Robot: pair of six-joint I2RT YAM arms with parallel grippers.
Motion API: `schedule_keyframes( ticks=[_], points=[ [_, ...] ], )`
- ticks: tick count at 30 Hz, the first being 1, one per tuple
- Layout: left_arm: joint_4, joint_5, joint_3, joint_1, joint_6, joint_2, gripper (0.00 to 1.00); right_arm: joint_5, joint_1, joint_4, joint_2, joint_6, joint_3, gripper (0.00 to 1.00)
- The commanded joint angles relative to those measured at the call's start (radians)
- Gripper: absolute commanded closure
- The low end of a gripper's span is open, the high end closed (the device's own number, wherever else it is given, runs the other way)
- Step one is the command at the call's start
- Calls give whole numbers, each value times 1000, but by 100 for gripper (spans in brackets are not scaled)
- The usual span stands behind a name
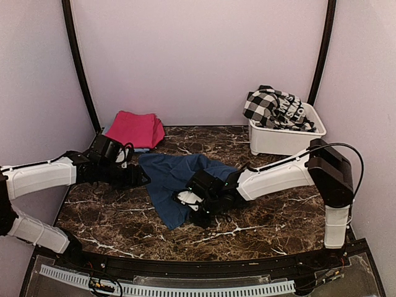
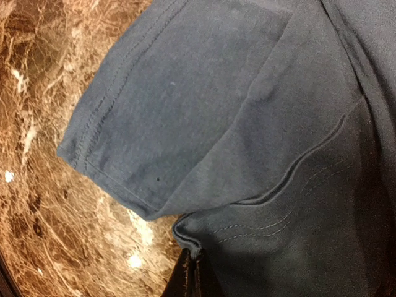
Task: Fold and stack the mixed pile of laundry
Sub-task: Flatten out the crumpled T-shirt at the center of the board.
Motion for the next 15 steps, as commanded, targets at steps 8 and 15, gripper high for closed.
schedule_keyframes(
  ticks=[8, 15],
  points=[
    [13, -157, -90, -299, 49, -88, 36, 240, -52, -81, -329, 143, -123, 100],
    [78, -265, -53, -489, 111, 95, 36, 259, -146, -76, -474, 163, -166, 100]
  ],
)
